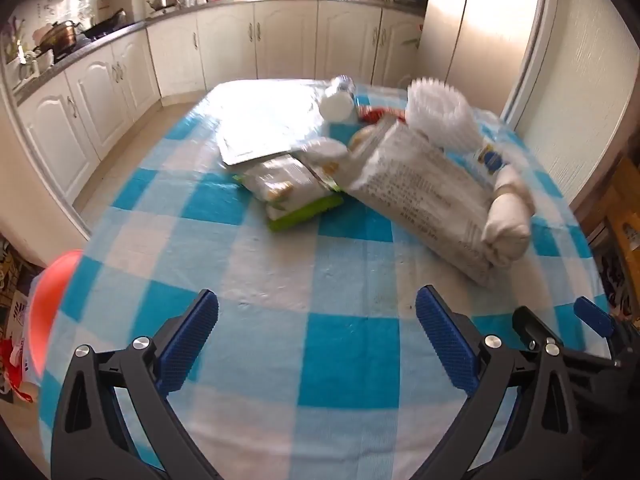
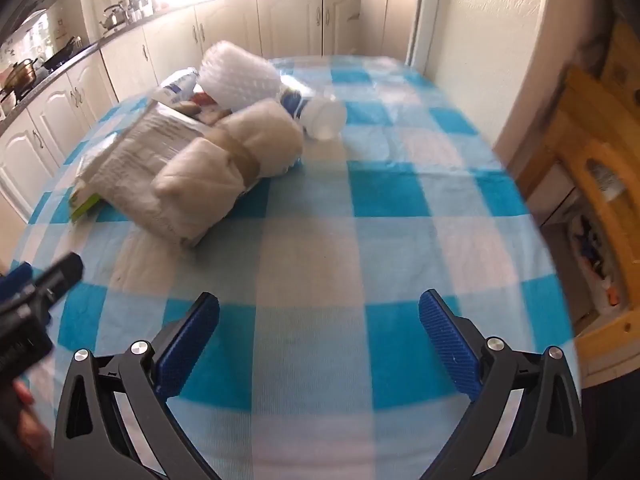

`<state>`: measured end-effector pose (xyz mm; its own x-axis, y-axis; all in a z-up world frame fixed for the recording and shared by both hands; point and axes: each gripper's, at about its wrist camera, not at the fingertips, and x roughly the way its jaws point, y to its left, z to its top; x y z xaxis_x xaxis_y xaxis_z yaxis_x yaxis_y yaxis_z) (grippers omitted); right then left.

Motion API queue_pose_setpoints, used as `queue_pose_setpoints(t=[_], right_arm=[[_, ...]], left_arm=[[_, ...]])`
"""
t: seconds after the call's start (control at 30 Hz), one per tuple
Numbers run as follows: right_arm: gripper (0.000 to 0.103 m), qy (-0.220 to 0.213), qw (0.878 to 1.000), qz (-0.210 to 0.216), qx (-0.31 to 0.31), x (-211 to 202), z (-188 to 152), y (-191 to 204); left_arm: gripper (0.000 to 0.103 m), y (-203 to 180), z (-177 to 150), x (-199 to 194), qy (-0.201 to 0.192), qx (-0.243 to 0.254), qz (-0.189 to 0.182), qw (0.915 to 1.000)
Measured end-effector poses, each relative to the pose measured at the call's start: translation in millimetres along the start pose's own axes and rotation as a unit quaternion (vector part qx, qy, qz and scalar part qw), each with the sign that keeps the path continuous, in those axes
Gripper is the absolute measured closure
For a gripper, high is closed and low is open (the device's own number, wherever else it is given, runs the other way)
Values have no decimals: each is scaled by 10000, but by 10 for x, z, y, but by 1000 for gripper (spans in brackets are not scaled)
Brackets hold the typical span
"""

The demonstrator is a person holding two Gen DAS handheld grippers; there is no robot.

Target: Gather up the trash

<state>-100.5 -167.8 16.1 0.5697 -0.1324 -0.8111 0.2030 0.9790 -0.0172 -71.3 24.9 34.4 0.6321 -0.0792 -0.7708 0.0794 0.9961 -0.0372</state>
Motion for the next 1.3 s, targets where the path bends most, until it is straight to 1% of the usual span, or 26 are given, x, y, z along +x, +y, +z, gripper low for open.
queue_pose_setpoints(t=[0.17,0.2,0.3,0.4,0.47,0.57,0.67,0.73,0.87,0.93,1.07,1.2,1.3], right_arm=[[5,-755,9971,-74,-86,-546,42,25],[5,-957,9954,-65,-74,-695,59,18],[5,-1462,9892,1,-61,-1121,99,-9],[5,-1846,9828,69,-41,-1518,87,-18],[5,-2128,9770,106,-61,-1738,63,-1],[5,-2416,9702,183,-68,-2039,24,43],[5,-2631,9643,303,-54,-2254,1,19],[5,-2809,9591,351,-96,-2391,-36,42],[5,-2970,9540,396,-113,-2598,-96,57],[5,-3002,9529,426,-91,-2647,-93,23],[5,-3019,9523,452,-61,-2714,-92,14],[5,-3037,9516,474,-66,-2737,-115,-27],[4,-3013,9521,516,-66,-2739,-136,-37]], left_arm=[[4,140,83,-555,-575,-131,119,9982],[4,178,101,-649,-695,-146,132,9974],[4,226,186,-977,-1074,-99,323,9936],[4,286,208,-1271,-1409,-95,504,9887],[4,362,212,-1492,-1623,-157,498,9854],[4,395,220,-1680,-1833,-183,521,9815],[4,397,205,-1855,-2040,-167,680,9765],[4,426,187,-1967,-2165,-179,677,9738],[4,461,156,-2110,-2303,-218,685,9705],[4,463,116,-2176,-2383,-207,735,9682],[4,487,57,-2293,-2469,-221,712,9662],[4,505,39,-2361,-2506,-248,727,9650],[4,492,27,-2361,-2481,-237,698,9659]])
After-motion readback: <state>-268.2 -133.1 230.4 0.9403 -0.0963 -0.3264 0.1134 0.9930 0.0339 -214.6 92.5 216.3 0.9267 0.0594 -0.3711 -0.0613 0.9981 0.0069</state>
